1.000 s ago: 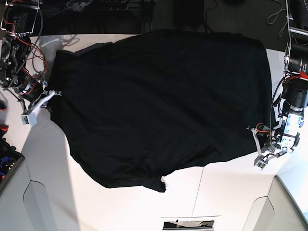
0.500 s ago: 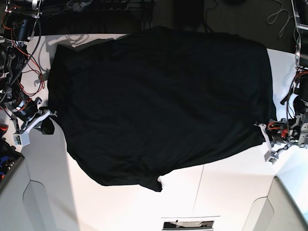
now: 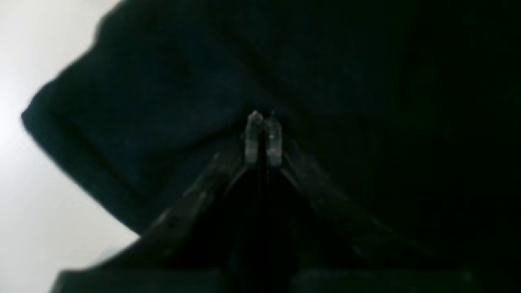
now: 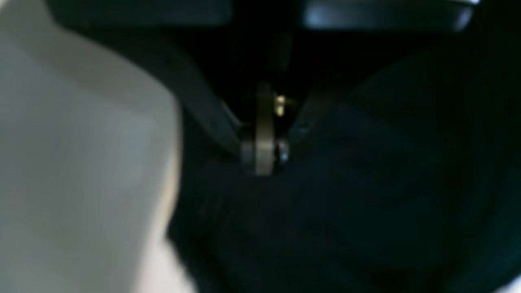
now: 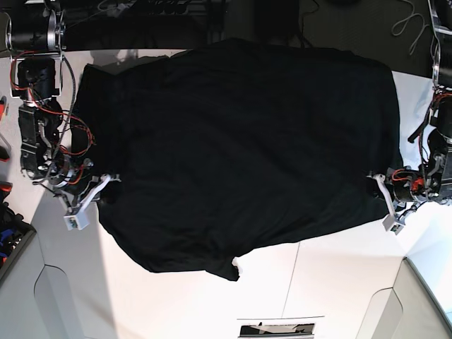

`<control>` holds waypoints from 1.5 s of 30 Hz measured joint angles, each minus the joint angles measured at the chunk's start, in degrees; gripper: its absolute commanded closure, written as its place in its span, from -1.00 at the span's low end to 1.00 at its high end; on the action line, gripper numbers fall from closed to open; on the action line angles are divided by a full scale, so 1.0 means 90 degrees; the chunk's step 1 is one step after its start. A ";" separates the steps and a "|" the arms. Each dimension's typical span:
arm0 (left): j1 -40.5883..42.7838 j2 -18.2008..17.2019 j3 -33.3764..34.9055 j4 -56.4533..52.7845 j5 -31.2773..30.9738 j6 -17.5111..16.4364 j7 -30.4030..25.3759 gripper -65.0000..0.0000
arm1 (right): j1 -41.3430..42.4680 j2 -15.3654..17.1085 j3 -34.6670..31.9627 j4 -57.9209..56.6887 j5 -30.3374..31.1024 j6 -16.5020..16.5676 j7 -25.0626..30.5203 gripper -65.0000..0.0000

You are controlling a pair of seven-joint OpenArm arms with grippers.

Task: Layout the t-shirt on the table in an organized manner, then fold the t-shirt properly
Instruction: 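Pull the shirt sides outward with both grippers to smooth it, then regrasp the shirt sides and tug them apart to square the shirt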

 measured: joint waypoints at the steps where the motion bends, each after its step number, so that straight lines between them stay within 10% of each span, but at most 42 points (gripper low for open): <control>1: 0.0041 0.0100 -0.0005 -0.0005 0.0243 0.0187 -0.0221 0.96 | -0.0005 -0.0017 -0.0085 -0.0034 -0.0019 0.0002 0.0073 1.00; 12: -0.0117 0.0685 0.0015 -0.0134 0.1746 0.1523 -0.0680 0.96 | -0.0019 0.0221 0.0002 -0.0036 -0.0367 0.0053 0.0046 1.00; 35: -0.0719 0.2079 0.0044 -0.0245 0.2613 0.1644 -0.0532 0.96 | -0.0146 0.0464 0.2266 0.0090 0.0959 0.0000 -0.1200 1.00; 45: -0.0840 0.1860 0.0063 -0.0253 0.2739 0.1627 -0.0588 0.96 | -0.0015 0.0182 0.2239 0.0304 0.1200 0.0005 -0.0993 1.00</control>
